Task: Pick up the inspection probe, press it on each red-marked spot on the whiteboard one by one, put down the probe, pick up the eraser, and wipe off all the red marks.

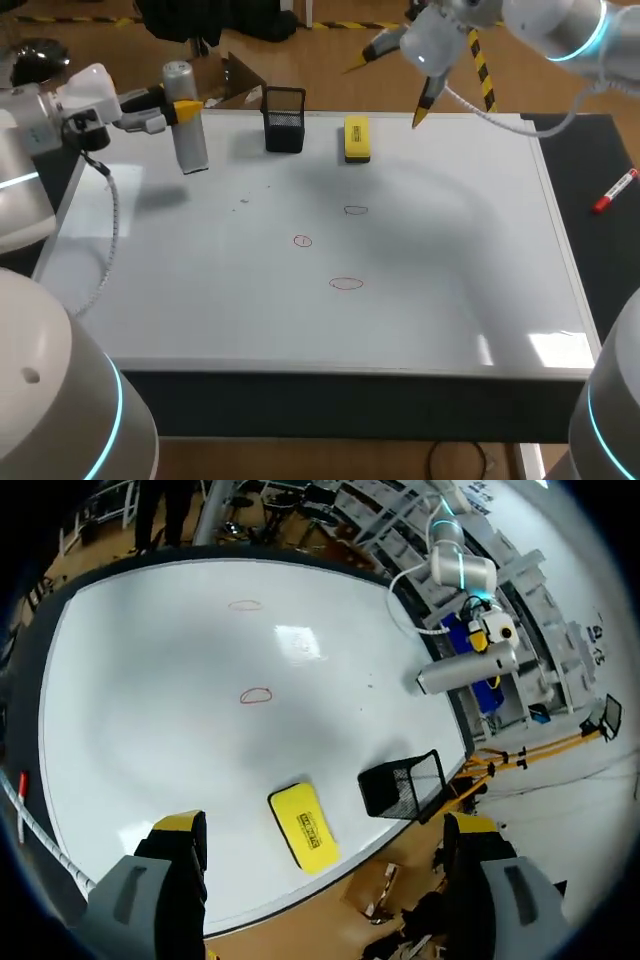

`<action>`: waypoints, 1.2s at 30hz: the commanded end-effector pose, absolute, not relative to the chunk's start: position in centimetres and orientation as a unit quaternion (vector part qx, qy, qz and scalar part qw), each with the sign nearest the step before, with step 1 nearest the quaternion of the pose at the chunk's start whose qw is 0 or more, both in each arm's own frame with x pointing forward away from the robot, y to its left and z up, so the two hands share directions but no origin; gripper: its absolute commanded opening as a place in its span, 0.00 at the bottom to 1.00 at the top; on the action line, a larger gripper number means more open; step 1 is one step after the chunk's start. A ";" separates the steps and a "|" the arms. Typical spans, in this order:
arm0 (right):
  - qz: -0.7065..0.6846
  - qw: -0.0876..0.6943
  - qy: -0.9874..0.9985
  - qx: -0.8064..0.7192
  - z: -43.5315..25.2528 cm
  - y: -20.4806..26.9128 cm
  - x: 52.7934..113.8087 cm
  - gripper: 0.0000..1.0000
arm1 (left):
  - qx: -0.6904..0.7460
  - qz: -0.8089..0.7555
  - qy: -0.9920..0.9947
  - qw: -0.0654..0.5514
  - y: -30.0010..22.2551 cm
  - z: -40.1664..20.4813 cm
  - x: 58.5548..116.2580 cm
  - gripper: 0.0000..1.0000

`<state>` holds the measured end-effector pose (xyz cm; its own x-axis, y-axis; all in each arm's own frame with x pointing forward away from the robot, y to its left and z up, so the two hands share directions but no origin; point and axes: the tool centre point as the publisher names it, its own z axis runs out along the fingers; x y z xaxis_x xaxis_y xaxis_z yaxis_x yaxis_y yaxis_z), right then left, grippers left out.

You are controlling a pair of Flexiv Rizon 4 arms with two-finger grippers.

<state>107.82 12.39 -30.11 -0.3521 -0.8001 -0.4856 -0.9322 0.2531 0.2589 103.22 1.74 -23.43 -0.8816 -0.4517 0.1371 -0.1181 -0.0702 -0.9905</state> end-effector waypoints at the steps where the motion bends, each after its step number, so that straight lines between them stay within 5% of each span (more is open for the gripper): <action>1: 0.147 -0.004 0.754 -0.640 -30.9 13.0 108.9 1.00 | -0.269 -0.680 0.659 0.176 1.5 -23.2 102.8 0.00; 36: 0.127 0.036 0.774 -0.619 -37.6 14.8 111.4 1.00 | -0.269 -0.680 0.659 0.176 1.5 -23.2 102.8 0.00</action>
<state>110.90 14.21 -36.55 -0.2414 -0.9434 -0.2273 -0.9656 0.2101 0.1533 103.04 1.70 -23.29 -0.7997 -0.5846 0.1368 -0.1192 -0.0686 -0.9905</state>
